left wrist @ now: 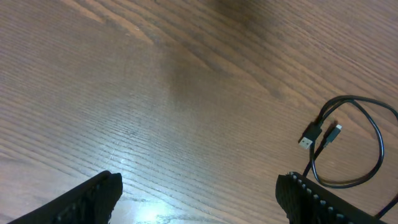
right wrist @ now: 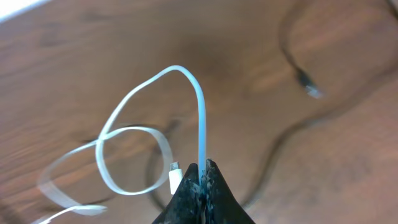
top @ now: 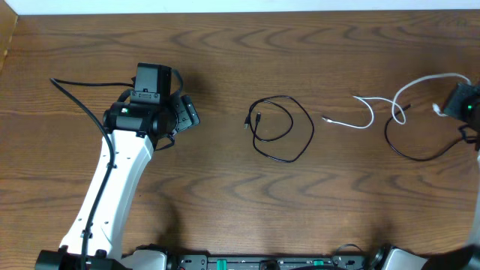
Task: Untangle cables
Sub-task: 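Carry the white cable to the right edge with the right gripper and drop it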
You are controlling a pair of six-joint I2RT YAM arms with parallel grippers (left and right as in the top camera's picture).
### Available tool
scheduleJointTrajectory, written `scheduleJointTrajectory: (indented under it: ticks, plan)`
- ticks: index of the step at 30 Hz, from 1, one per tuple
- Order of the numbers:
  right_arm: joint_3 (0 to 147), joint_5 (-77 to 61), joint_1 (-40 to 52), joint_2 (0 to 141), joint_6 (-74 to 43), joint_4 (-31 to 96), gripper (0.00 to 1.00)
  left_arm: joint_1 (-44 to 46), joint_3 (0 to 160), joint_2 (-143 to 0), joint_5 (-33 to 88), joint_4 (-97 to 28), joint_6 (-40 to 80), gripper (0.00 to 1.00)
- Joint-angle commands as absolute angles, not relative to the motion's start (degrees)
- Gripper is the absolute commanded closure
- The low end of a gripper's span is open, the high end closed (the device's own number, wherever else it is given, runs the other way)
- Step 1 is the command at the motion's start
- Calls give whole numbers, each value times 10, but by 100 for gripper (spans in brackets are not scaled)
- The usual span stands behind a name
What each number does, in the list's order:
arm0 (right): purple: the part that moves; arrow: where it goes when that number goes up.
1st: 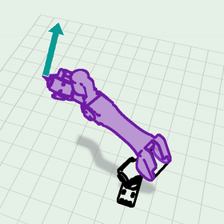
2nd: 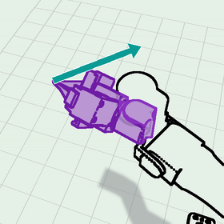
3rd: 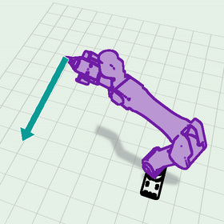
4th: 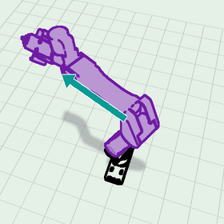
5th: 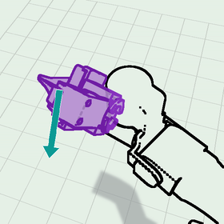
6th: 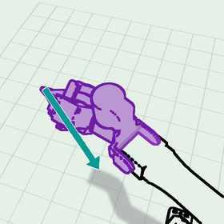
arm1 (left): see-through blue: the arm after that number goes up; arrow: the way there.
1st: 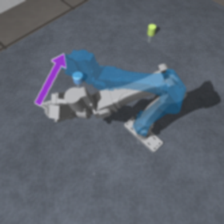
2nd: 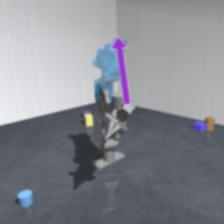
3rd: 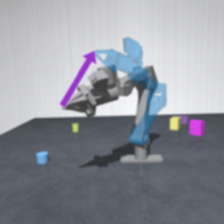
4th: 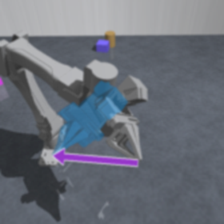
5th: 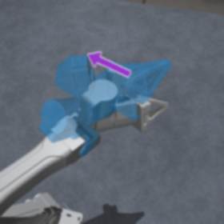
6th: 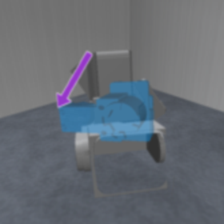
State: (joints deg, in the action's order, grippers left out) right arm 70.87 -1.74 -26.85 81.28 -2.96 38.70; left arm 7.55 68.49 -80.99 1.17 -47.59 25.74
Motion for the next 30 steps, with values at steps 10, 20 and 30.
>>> scheduleJointTrajectory:
  ticks: [10,20,30]
  plan:
    - [714,91,-414,839,-222,363,99,75,686,-801,11,-484,263,16]
    - [714,-13,-480,840,-286,316,99,75,686,-801,36,-484,263,15]
    - [714,-125,-391,846,-141,307,40,75,686,-801,36,-484,262,15]
